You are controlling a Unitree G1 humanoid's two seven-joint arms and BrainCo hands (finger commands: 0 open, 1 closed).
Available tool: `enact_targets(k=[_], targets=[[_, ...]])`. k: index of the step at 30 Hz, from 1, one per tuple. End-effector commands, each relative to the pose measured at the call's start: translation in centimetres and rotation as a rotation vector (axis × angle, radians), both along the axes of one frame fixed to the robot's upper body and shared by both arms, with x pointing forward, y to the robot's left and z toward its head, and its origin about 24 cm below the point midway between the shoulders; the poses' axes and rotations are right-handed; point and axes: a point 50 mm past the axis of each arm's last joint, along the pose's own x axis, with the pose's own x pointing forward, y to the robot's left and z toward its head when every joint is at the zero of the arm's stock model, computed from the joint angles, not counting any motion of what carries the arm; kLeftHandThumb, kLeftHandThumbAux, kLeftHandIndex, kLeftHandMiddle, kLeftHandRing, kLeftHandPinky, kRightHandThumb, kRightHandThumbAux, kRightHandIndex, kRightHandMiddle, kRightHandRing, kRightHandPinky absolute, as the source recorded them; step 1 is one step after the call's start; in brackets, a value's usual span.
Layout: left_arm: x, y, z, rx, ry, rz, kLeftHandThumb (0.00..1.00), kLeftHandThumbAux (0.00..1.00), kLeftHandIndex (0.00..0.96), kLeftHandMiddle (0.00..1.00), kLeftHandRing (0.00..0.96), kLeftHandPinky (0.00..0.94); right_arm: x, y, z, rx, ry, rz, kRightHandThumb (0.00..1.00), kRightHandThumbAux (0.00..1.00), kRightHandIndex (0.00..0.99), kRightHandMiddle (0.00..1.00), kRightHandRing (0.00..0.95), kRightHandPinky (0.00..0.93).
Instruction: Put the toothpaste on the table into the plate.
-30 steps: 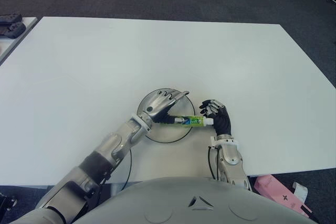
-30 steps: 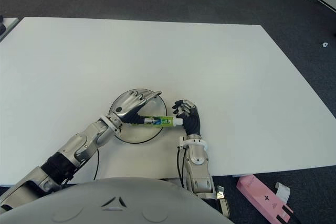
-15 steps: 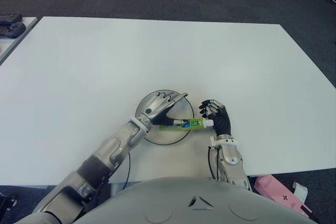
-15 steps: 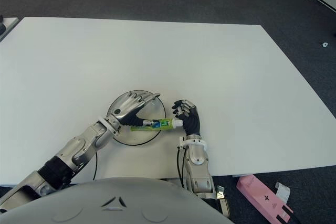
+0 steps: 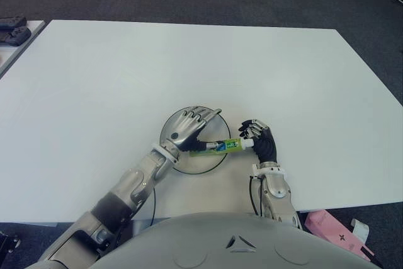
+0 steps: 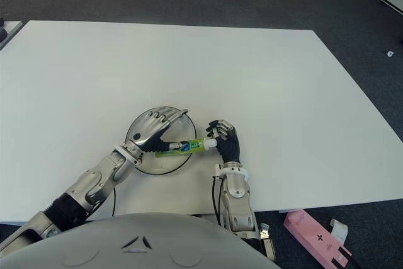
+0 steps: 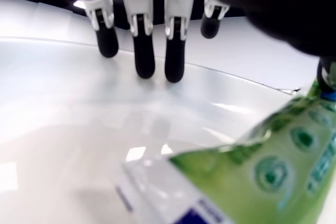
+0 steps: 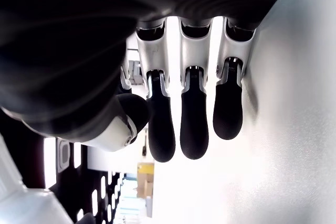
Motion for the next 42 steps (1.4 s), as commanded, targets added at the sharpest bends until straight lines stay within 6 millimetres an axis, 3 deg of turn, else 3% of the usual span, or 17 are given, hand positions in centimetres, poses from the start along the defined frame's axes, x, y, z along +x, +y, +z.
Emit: enact_targets(k=[1,10,18,26,42], targets=[[-0.7,1.3,-1.3,0.012,0.053,0.057,0.152,0.225,0.0,0.0,0.0,0.0,-0.3,-0.1,-0.8,0.021,0.048,-0.007,0.71,0.724,0.431,0.542,0.546,0.545],[-1.1,2.2,-1.5,-0.098,0.023,0.14,0.162,0.304,0.0,0.0,0.0,0.0,-0.2,-0.1,-0.9,0.027,0.042,0.0,0.71,0.723,0.431,0.544,0.546,0.544],[-1.0,3.5,-0.5,-0.26,-0.054,0.237,0.179,0.365,0.0,0.0,0.0,0.0,-0.1,-0.2,-1.0,0.026,0.041,0.004,0.71,0.723,0.431,0.544,0.547,0.547],[-1.5,4.1,2.3,-0.691,-0.119,0.329,0.115,0.437,0.0,0.0,0.0,0.002,-0.1,-0.2,-0.9,0.023,0.035,0.006,0.71,0.725,0.43,0.539,0.547,0.549],[-2.2,5.5,1.8,-0.897,-0.225,0.485,0.004,0.495,0.0,0.0,0.0,0.0,0.1,-0.2,-0.9,0.011,0.032,0.012,0.709,0.724,0.431,0.546,0.547,0.545]])
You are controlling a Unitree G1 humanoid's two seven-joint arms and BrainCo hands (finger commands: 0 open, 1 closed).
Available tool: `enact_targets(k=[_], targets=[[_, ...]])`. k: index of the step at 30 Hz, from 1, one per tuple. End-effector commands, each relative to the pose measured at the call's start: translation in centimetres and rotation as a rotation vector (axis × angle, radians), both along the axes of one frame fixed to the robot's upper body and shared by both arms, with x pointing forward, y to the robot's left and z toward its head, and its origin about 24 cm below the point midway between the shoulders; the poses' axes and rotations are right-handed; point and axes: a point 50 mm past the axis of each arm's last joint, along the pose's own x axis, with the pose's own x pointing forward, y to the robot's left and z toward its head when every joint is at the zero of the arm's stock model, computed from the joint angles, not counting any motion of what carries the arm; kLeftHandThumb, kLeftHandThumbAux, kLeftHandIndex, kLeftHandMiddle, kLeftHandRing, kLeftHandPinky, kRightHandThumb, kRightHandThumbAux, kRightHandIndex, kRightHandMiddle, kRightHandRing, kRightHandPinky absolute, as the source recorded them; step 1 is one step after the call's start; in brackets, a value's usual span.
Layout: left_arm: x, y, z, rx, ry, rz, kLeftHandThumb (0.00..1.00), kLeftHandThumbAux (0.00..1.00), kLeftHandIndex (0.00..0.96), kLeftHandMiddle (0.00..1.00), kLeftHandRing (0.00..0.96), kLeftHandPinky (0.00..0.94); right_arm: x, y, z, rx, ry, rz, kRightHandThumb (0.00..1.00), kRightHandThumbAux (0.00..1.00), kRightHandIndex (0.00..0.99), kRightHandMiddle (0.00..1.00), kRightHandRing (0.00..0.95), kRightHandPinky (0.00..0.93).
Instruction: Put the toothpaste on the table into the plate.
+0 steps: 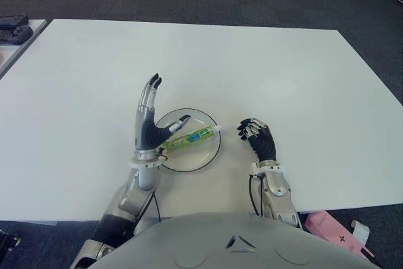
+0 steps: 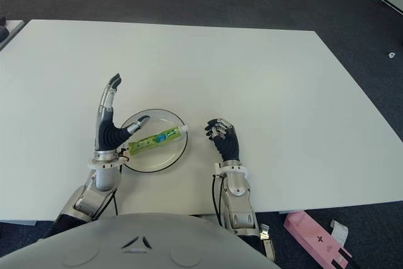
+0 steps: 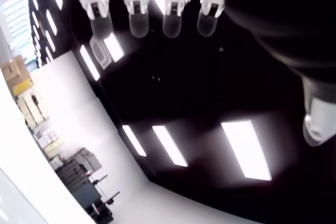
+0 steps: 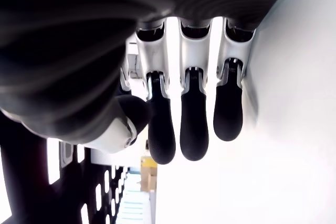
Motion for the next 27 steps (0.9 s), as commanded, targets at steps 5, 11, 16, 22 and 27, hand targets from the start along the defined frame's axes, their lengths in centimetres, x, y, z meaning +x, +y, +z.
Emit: enact_targets(k=[5,11,16,22,27], targets=[[-0.8,0.7,-0.7,-0.103,0.023,0.097,0.0,0.49,0.0,0.0,0.0,0.0,-0.2,-0.1,-0.8,-0.004,0.048,-0.008,0.709,0.724,0.431,0.547,0.548,0.55],[0.8,2.1,0.4,-0.119,-0.101,0.085,0.0,0.471,0.0,0.0,0.0,0.0,-0.2,-0.1,-0.8,-0.006,0.054,-0.015,0.71,0.725,0.431,0.549,0.555,0.557],[0.3,2.2,0.2,-0.114,-0.124,0.088,0.0,0.449,0.0,0.0,0.0,0.0,-0.2,0.0,-0.7,-0.003,0.056,-0.017,0.709,0.725,0.431,0.545,0.552,0.554],[0.0,2.0,-0.1,-0.095,-0.119,0.101,0.0,0.43,0.0,0.0,0.0,0.0,-0.2,0.0,-0.7,-0.005,0.063,-0.018,0.71,0.724,0.431,0.546,0.553,0.556],[-0.1,1.8,-0.2,-0.122,-0.102,0.118,0.0,0.428,0.0,0.0,0.0,0.0,-0.2,0.0,-0.7,-0.008,0.067,-0.018,0.71,0.725,0.431,0.543,0.552,0.551]])
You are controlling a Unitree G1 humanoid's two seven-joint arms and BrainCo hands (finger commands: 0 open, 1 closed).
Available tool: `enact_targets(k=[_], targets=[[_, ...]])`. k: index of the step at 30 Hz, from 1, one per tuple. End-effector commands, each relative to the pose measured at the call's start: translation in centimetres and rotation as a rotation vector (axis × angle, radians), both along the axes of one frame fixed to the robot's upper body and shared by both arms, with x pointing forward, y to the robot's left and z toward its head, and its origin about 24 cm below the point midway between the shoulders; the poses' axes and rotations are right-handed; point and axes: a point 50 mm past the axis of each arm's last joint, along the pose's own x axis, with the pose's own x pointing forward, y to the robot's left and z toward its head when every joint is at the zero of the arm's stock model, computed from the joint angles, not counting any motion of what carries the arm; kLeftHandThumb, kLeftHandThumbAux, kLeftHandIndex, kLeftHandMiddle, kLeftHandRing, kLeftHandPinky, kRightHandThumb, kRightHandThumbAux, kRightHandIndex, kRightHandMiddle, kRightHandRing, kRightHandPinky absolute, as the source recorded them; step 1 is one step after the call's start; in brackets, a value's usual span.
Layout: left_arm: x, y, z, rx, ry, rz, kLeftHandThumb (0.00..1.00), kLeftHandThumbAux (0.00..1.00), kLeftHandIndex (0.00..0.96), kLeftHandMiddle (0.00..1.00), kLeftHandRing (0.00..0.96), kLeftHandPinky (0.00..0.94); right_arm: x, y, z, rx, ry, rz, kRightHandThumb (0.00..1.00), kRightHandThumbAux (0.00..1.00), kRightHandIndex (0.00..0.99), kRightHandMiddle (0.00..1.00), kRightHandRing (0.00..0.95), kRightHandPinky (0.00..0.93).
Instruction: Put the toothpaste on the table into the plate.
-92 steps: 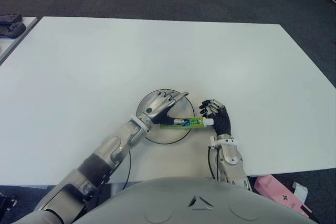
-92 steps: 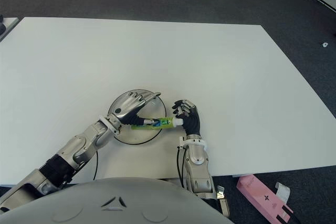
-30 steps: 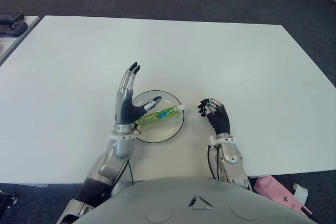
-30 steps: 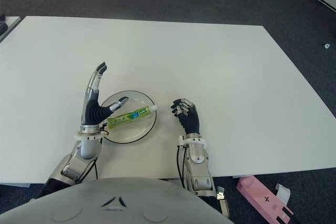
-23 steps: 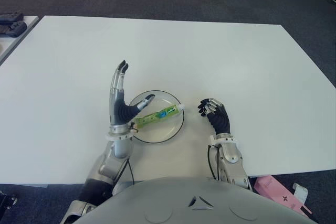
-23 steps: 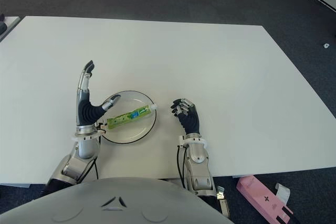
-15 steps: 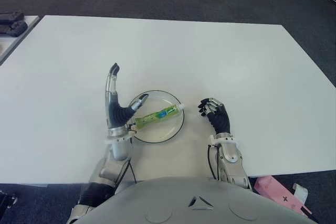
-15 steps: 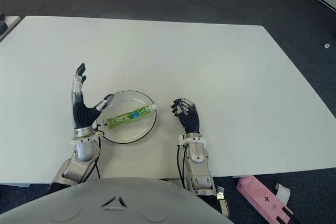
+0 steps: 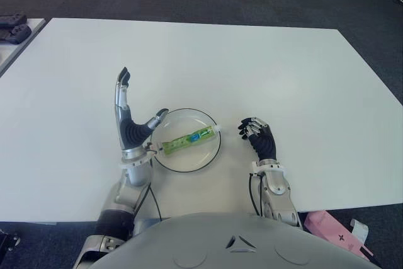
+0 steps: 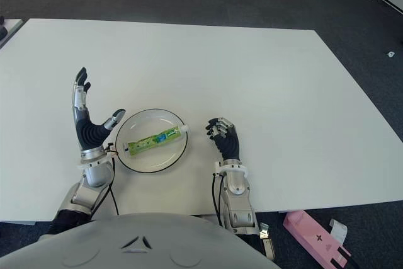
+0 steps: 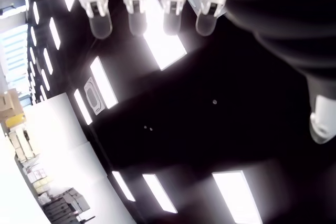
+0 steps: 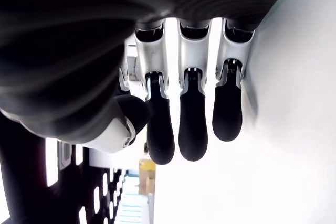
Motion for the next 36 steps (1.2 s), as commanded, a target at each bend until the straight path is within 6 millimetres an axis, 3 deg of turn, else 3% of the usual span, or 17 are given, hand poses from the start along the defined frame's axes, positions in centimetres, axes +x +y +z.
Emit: enact_targets(k=[1,5,7,10,12,17,21,24,25,26,29,32,36], targets=[[-0.2,-0.1,-0.3,-0.042,0.033,0.025,0.0,0.431,0.0,0.0,0.0,0.0,-0.4,-0.1,-0.8,-0.008,0.059,-0.006,0.71,0.725,0.431,0.541,0.551,0.548],[-0.3,-0.1,-0.2,-0.143,0.053,0.038,0.0,0.478,0.0,0.0,0.0,0.0,-0.4,-0.1,-0.8,-0.013,0.055,-0.005,0.709,0.725,0.431,0.539,0.548,0.551],[-0.5,-0.1,-0.3,-0.246,0.08,0.049,0.0,0.561,0.024,0.018,0.002,0.02,-0.4,-0.1,-0.8,-0.014,0.054,-0.004,0.709,0.725,0.431,0.541,0.549,0.554],[-0.7,0.1,-0.4,-0.402,0.091,0.049,0.002,0.738,0.13,0.103,0.068,0.102,-0.4,0.0,-0.8,-0.013,0.052,-0.002,0.709,0.725,0.431,0.542,0.546,0.549],[-0.8,0.2,-0.3,-0.462,0.081,0.042,0.015,0.849,0.254,0.18,0.134,0.166,-0.4,0.0,-0.8,-0.014,0.049,0.0,0.71,0.725,0.431,0.54,0.543,0.545],[-1.0,1.0,-0.3,-0.602,0.097,0.058,0.091,0.97,0.394,0.301,0.25,0.271,-0.4,0.0,-0.8,-0.012,0.049,0.004,0.71,0.726,0.431,0.536,0.543,0.544],[-1.1,1.6,-0.5,-0.732,0.133,0.061,0.169,0.992,0.456,0.39,0.356,0.389,-0.3,-0.1,-0.8,-0.014,0.05,0.003,0.709,0.726,0.431,0.537,0.546,0.55],[-1.2,1.8,-0.7,-0.845,0.174,0.082,0.202,0.996,0.475,0.42,0.389,0.422,-0.3,-0.1,-0.8,-0.014,0.054,0.0,0.709,0.726,0.431,0.537,0.547,0.55],[-1.2,1.9,-0.8,-0.889,0.191,0.09,0.384,0.897,0.458,0.435,0.409,0.44,-0.3,-0.1,-0.8,-0.014,0.055,-0.001,0.709,0.726,0.431,0.536,0.546,0.548],[-1.2,1.9,-0.8,-0.918,0.203,0.094,0.502,0.834,0.448,0.445,0.422,0.452,-0.2,-0.1,-0.8,-0.014,0.056,-0.001,0.709,0.726,0.431,0.535,0.545,0.547],[-1.3,2.1,-0.8,-1.01,0.213,0.081,0.642,0.758,0.436,0.459,0.441,0.469,-0.2,-0.1,-0.9,-0.012,0.059,-0.002,0.709,0.725,0.431,0.533,0.543,0.545],[-1.4,2.8,-1.1,-1.156,0.213,0.046,0.689,0.733,0.431,0.468,0.464,0.489,-0.2,0.0,-0.9,-0.009,0.061,-0.001,0.709,0.725,0.431,0.533,0.542,0.54],[-1.9,4.8,-3.1,-1.271,0.247,-0.005,0.707,0.723,0.43,0.473,0.478,0.501,-0.1,-0.1,-0.9,-0.009,0.058,0.001,0.709,0.725,0.431,0.532,0.54,0.539]])
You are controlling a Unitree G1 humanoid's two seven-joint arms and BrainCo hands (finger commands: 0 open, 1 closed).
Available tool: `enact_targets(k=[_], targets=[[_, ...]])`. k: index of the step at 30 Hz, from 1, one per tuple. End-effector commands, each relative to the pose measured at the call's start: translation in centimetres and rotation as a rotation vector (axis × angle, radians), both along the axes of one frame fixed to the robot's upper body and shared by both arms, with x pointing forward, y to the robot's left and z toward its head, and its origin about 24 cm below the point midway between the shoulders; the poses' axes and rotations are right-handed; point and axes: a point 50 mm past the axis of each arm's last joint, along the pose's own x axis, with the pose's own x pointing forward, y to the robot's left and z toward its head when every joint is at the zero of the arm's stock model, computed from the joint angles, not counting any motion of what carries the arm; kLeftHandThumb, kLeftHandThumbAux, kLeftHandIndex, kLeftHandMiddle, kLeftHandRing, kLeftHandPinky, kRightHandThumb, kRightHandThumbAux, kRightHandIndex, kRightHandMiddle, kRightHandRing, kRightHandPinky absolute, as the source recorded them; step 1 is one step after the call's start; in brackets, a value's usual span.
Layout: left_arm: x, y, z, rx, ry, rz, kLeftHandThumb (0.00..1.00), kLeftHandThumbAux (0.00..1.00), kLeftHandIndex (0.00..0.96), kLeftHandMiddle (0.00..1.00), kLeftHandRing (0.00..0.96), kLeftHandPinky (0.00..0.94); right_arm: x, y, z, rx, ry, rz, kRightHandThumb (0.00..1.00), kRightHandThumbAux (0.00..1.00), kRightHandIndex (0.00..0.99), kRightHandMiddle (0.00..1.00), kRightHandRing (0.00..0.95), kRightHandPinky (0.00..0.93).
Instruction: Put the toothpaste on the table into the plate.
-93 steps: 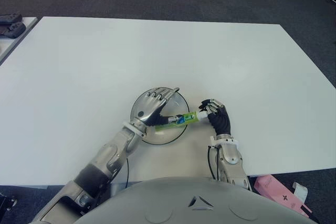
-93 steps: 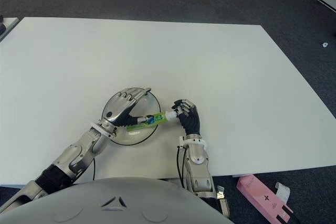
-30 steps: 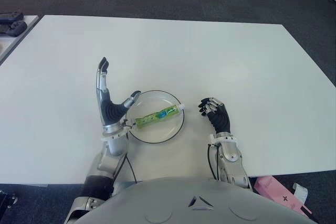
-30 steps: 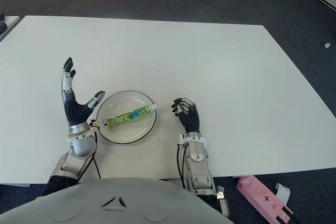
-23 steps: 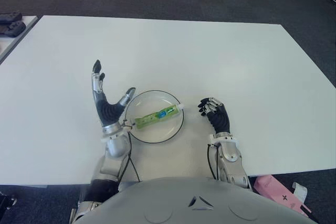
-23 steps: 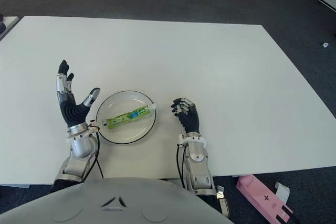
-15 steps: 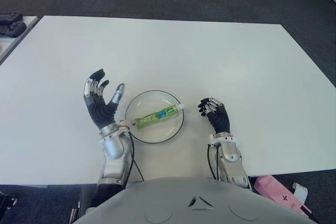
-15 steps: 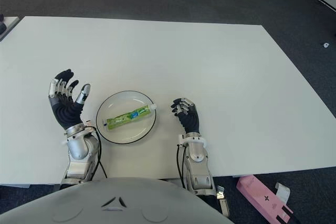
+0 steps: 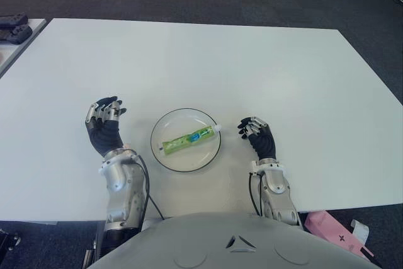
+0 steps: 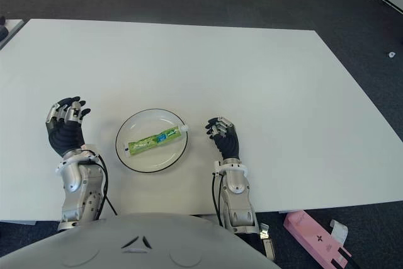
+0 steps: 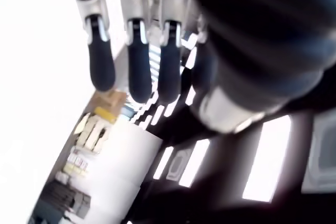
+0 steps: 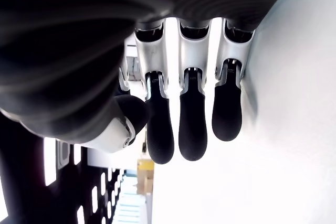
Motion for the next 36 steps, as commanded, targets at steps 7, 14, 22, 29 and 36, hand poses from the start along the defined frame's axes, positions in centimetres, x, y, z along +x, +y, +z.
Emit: enact_targets(k=[7,14,22,29,36], targets=[[-0.6,1.4,-2.7,-0.232,-0.01,-0.144,0.714,0.717,0.431,0.479,0.492,0.507,-0.3,-0.1,-1.0,0.011,0.055,-0.007,0.709,0.725,0.431,0.54,0.546,0.546],[-0.5,1.7,-3.1,-0.229,0.029,-0.199,0.716,0.714,0.431,0.477,0.49,0.504,-0.3,-0.1,-1.0,0.015,0.053,-0.01,0.709,0.725,0.431,0.543,0.545,0.543],[-0.3,2.1,-4.0,-0.209,0.105,-0.269,0.718,0.715,0.431,0.472,0.484,0.5,-0.2,-0.1,-1.0,0.017,0.05,-0.012,0.709,0.725,0.431,0.541,0.542,0.541],[-0.3,2.4,-5.1,-0.161,0.16,-0.378,0.717,0.715,0.431,0.475,0.493,0.507,-0.3,-0.2,-1.1,0.012,0.049,-0.011,0.708,0.725,0.431,0.542,0.543,0.541],[-0.1,2.1,-5.9,-0.153,0.18,-0.524,0.717,0.716,0.431,0.49,0.503,0.515,-0.3,-0.2,-1.0,0.007,0.045,-0.012,0.708,0.725,0.431,0.546,0.547,0.547]])
